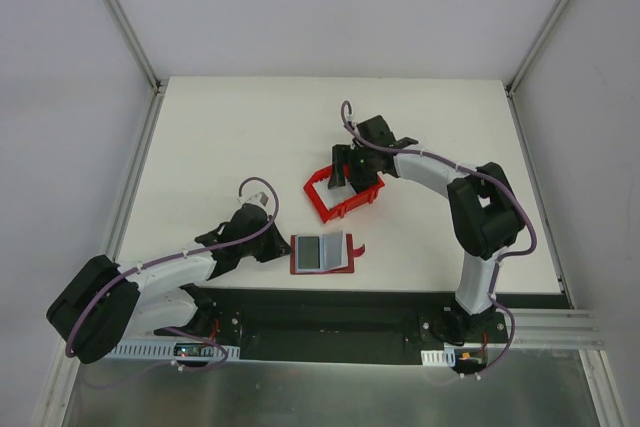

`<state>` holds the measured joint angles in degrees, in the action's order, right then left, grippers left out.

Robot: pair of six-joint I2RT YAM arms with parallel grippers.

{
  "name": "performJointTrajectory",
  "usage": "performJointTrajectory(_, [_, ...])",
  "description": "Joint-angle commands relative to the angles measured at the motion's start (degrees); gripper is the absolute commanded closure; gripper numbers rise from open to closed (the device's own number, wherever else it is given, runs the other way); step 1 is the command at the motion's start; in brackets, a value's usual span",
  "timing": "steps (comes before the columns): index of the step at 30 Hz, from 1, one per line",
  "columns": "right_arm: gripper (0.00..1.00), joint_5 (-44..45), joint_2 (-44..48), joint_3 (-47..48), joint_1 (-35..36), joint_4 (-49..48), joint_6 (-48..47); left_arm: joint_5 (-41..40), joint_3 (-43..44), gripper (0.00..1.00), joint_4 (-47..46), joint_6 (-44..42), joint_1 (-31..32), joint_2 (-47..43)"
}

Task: Put the credit cards into the card holder
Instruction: Pick up the credit card from the storage box.

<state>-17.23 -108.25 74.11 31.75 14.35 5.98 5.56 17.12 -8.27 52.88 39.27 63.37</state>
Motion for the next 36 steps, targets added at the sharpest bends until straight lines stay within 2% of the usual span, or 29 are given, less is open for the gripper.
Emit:
performJointTrajectory(1, [0.28,-3.06,2.42,2.09,0.33,-0.02,0.44,0.77,1.86,1.0,-0.78,-1.38,-0.24,0.26])
performJointTrajectory(3, [0.34,-3.42,2.78,2.09,0.25,-0.02,0.44,0.68,1.95,1.0,-0.69,-1.29,-0.33,0.35])
performJointTrajectory(9, [0.41,-2.89,4.62,1.83,-0.02,0.24,0.35,0.85,1.95,1.0,-0.87,-1.29,-0.24,0.61])
performJointTrajectory(12, [0.48,-3.51,4.89,1.83,-0.37,0.33,0.44,1.03,2.12,1.0,-0.87,-1.55,-0.24,0.96])
performJointTrajectory(17, [0.56,-3.77,5.33,1.74,-0.55,0.24,0.53,1.03,2.21,1.0,-0.96,-1.47,-0.24,1.31])
performJointTrajectory(20, [0.64,-3.77,5.33,1.66,-0.63,0.24,0.53,1.47,2.39,1.0,-1.13,-1.56,-0.24,1.58])
performJointTrajectory(22, [0.75,-3.86,5.24,1.65,-0.72,0.15,0.53,1.56,2.39,1.0,-1.31,-1.73,-0.24,1.93])
performJointTrajectory(29, [0.83,-0.44,5.24,2.44,-1.07,1.99,-1.23,1.73,2.39,1.0,-1.31,-1.47,-0.24,1.93])
performJointTrajectory(33, [0.83,3.08,5.15,3.76,-1.16,3.93,-3.51,1.73,2.47,1.0,-1.31,-1.56,-0.24,1.93])
performJointTrajectory(36, [0.79,4.05,4.28,5.25,-1.25,5.77,-5.01,1.73,2.65,1.0,-1.31,-1.64,-0.24,2.1])
